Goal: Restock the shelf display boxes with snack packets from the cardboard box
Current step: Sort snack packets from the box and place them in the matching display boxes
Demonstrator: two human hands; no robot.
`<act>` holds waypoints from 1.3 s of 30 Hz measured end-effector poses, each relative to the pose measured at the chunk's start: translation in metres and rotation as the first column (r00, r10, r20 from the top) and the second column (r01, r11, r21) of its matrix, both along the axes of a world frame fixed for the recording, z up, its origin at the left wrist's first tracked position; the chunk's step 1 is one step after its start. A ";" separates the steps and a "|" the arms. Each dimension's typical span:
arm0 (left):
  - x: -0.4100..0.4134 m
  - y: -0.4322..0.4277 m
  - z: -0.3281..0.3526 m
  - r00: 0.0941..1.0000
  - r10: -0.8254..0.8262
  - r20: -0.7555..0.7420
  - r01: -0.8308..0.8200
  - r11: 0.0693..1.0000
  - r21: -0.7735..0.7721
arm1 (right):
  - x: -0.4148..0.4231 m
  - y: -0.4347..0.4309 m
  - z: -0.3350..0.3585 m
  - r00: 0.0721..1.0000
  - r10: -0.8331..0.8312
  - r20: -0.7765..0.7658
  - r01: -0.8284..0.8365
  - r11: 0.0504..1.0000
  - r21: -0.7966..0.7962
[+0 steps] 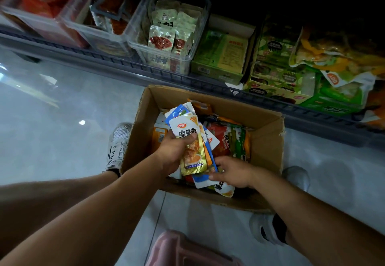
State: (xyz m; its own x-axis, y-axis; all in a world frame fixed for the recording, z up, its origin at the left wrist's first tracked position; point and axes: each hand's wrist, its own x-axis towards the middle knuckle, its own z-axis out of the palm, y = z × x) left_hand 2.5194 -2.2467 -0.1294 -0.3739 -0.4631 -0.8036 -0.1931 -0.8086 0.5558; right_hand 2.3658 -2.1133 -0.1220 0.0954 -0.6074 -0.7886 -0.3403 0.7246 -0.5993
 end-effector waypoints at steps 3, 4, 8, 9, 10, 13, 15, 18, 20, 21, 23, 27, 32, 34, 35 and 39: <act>0.004 0.000 -0.001 0.999 -0.010 0.036 0.013 0.998 -0.068 | -0.009 -0.003 0.005 0.999 0.022 -0.025 -0.022 1.000 -0.005; 0.005 -0.001 -0.001 0.999 -0.005 0.047 0.009 0.997 -0.080 | -0.014 -0.004 0.007 0.999 0.022 -0.036 -0.022 1.000 -0.002; 0.008 -0.005 0.005 0.995 0.016 0.101 -0.003 0.993 -0.121 | -0.029 -0.002 0.013 0.995 0.055 -0.085 -0.052 0.998 0.039; 0.009 -0.007 0.006 0.994 0.012 0.107 0.003 0.990 -0.141 | -0.031 -0.001 0.015 0.994 0.019 -0.107 -0.014 0.999 0.047; 0.010 -0.008 0.007 0.994 -0.001 0.111 0.019 0.987 -0.159 | -0.035 -0.001 0.017 0.989 -0.038 -0.140 0.045 0.998 0.049; 0.016 -0.011 0.012 0.993 -0.033 0.114 0.056 0.978 -0.199 | -0.049 -0.008 0.031 0.956 -0.196 -0.218 0.201 0.980 0.001; 0.019 -0.013 0.013 0.991 -0.061 0.116 0.083 0.977 -0.196 | -0.062 -0.013 0.040 0.936 -0.293 -0.195 0.293 0.956 -0.027; 0.020 -0.012 0.015 0.986 -0.093 0.137 0.118 0.975 -0.190 | -0.078 -0.016 0.055 0.867 -0.497 -0.044 0.497 0.868 -0.022; 0.019 -0.010 0.015 0.987 -0.094 0.130 0.117 0.977 -0.178 | -0.081 -0.016 0.064 0.786 -0.613 0.085 0.615 0.789 -0.003; 0.018 -0.008 0.016 0.987 -0.099 0.127 0.121 0.977 -0.178 | -0.081 -0.017 0.068 0.737 -0.659 0.149 0.665 0.747 0.010; 0.016 -0.006 0.019 0.985 -0.132 0.115 0.151 0.972 -0.181 | -0.077 -0.017 0.071 0.653 -0.718 0.241 0.736 0.677 0.023; 0.012 -0.003 0.026 0.974 -0.219 0.052 0.225 0.951 -0.211 | -0.070 -0.020 0.077 0.710 -0.650 0.272 0.680 0.733 -0.022; 0.009 -0.003 0.032 0.966 -0.258 0.009 0.255 0.952 -0.171 | -0.070 -0.032 0.099 0.826 -0.527 0.198 0.559 0.811 -0.173; 0.009 -0.002 0.032 0.976 -0.218 -0.016 0.214 0.967 -0.138 | -0.068 -0.038 0.104 0.810 -0.548 0.208 0.584 0.789 -0.192; 0.008 -0.001 0.034 0.979 -0.202 -0.030 0.198 0.974 -0.115 | -0.065 -0.040 0.105 0.802 -0.559 0.209 0.594 0.782 -0.186; 0.005 0.003 0.042 0.981 -0.183 -0.063 0.179 0.982 -0.062 | -0.048 -0.042 0.100 0.772 -0.605 0.196 0.628 0.772 -0.092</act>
State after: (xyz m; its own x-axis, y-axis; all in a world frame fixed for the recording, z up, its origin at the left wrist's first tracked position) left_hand 2.5243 -2.2438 -0.0876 -0.5088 -0.4260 -0.7481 -0.2935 -0.7311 0.6159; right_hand 2.3177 -2.1558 -0.0223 -0.2326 -0.6804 -0.6949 0.2499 0.6487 -0.7188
